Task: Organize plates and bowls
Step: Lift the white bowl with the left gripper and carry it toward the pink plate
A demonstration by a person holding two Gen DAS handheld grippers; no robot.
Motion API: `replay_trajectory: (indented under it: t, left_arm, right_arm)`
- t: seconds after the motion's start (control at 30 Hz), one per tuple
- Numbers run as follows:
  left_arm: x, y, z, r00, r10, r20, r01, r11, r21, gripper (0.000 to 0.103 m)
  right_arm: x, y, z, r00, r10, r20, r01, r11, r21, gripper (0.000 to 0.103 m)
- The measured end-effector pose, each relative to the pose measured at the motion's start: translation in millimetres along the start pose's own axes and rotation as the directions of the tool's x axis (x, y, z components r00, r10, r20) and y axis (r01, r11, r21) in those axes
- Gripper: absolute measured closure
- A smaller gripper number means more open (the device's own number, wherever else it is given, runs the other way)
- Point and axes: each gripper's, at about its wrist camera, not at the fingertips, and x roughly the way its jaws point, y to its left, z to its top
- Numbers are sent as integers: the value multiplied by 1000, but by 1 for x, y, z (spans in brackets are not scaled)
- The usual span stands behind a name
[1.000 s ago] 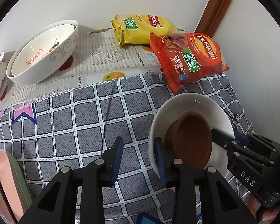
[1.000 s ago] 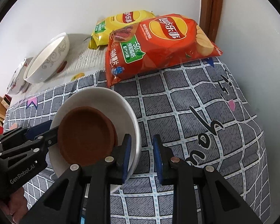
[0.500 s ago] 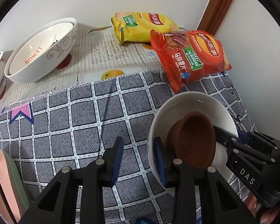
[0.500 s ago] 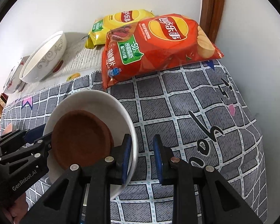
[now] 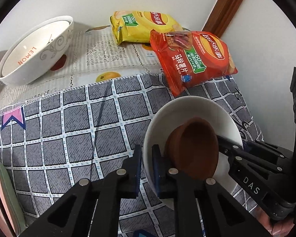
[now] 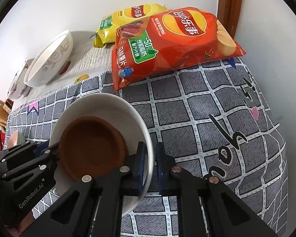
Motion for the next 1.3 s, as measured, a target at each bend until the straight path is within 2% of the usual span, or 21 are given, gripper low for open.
replay_trajectory:
  t: [0.47,0.73,0.93,1.3]
  left_arm:
    - [2,1,0,1000,5,-8,-5,1000,11,93]
    - [3,0,1,1000,18,-4,-18,1000,14,94]
    - [3,-1,-1,1000,25,12,-25,999,20,94]
    - [-13,6,-11,999,27,19,-27,1000,2,96]
  right_arm:
    - [0,-1,-1,1000,7,6,-7,1000,-1,94]
    - [-1,-3,-4,999,22,36,-22,1000,9,93]
    - [-2,1,-2,1000,-4,28,3,1000,4,94]
    - [-17,7,-13,998,13,58,-16,999,48,95]
